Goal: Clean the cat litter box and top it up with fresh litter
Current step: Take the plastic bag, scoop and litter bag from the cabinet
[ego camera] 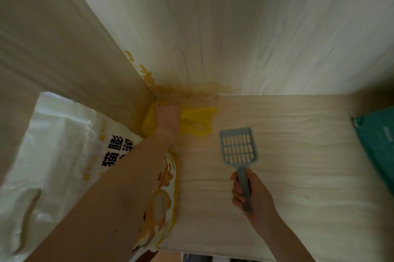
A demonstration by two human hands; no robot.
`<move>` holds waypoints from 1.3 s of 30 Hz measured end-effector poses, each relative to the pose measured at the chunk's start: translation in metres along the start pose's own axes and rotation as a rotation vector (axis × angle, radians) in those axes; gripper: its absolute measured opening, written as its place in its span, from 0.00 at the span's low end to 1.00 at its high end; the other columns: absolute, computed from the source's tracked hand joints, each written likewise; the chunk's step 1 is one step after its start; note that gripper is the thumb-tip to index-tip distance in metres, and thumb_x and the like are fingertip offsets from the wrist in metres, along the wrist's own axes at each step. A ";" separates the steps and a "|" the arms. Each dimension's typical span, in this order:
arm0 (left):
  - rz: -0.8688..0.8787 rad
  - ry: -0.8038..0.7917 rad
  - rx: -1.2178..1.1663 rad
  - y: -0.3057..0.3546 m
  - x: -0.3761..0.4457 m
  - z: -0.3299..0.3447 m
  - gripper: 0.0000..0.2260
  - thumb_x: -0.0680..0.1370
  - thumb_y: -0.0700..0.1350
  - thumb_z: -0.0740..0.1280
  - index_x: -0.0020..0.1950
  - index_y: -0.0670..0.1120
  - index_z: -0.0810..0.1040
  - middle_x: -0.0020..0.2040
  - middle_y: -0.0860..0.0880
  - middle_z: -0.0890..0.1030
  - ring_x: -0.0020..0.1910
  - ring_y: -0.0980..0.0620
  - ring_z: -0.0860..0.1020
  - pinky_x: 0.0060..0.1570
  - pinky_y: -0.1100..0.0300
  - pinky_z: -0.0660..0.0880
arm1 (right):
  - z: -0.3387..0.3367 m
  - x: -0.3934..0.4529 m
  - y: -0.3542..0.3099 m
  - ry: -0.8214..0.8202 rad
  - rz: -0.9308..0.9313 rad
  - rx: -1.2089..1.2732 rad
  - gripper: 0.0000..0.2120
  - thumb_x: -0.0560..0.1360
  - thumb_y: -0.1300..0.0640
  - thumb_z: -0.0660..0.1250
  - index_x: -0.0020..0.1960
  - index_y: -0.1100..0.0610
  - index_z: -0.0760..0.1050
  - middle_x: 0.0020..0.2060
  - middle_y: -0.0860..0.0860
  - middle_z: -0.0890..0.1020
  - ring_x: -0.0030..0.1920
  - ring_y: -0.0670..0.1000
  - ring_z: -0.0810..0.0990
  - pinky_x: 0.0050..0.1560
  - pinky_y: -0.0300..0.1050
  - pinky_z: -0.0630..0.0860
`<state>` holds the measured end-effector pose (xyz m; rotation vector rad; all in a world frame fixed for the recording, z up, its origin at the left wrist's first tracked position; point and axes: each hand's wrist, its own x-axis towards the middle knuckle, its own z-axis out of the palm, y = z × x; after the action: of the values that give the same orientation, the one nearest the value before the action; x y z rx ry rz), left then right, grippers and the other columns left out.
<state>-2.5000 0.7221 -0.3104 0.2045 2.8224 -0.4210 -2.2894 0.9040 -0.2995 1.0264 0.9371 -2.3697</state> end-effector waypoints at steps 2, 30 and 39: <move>0.021 -0.001 -0.045 -0.001 -0.009 -0.015 0.11 0.81 0.46 0.63 0.62 0.46 0.74 0.52 0.47 0.81 0.52 0.46 0.80 0.68 0.47 0.63 | 0.011 -0.009 -0.009 -0.003 -0.016 -0.019 0.21 0.83 0.52 0.50 0.41 0.64 0.72 0.21 0.52 0.67 0.17 0.46 0.63 0.18 0.37 0.63; -0.238 0.533 -1.669 -0.045 -0.266 -0.285 0.06 0.72 0.37 0.65 0.35 0.45 0.73 0.30 0.53 0.72 0.31 0.58 0.70 0.32 0.62 0.68 | 0.126 -0.235 -0.167 0.016 -0.885 -0.595 0.07 0.80 0.63 0.62 0.44 0.61 0.66 0.30 0.57 0.72 0.20 0.45 0.65 0.19 0.40 0.64; -0.367 0.290 -1.928 -0.015 -0.365 -0.270 0.06 0.75 0.36 0.66 0.48 0.45 0.79 0.44 0.41 0.81 0.42 0.45 0.80 0.39 0.55 0.77 | 0.114 -0.262 -0.120 -0.022 -0.570 -0.587 0.10 0.77 0.57 0.67 0.44 0.56 0.65 0.44 0.57 0.82 0.19 0.43 0.66 0.19 0.37 0.67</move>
<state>-2.2237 0.7548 0.0489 -0.6587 2.1503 2.2171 -2.2428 0.9292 0.0060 0.5421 1.9683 -2.2452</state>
